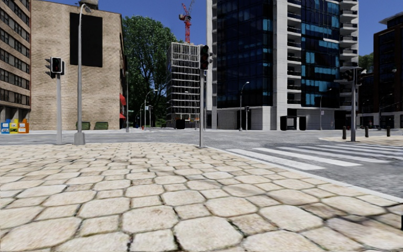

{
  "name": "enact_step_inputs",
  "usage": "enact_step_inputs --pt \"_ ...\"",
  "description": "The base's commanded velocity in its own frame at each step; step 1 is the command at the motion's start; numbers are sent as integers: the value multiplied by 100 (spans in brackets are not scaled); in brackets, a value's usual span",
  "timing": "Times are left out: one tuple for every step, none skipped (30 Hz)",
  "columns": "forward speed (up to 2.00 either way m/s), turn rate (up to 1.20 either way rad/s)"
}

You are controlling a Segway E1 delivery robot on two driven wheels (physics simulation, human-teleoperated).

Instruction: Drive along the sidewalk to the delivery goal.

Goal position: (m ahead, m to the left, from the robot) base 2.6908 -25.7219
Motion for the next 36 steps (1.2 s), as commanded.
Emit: enact_step_inputs --pt "200 0" --pt "200 0" --pt "200 0" --pt "200 0" --pt "200 0" --pt "200 0" --pt "200 0" --pt "200 0" --pt "200 0" --pt "200 0" --pt "200 0" --pt "200 0" --pt "200 0" --pt "200 0" --pt "200 0" --pt "200 0" --pt "200 0" --pt "200 0" --pt "200 0" --pt "200 0" --pt "200 0" --pt "200 -16" --pt "200 -16" --pt "200 -22" --pt "200 -24" --pt "200 -26" --pt "200 -33" --pt "200 -33" --pt "200 -38" --pt "200 -39" --pt "200 -41" --pt "200 -44" --pt "200 -44" --pt "200 -47" --pt "200 -50" --pt "200 -52"
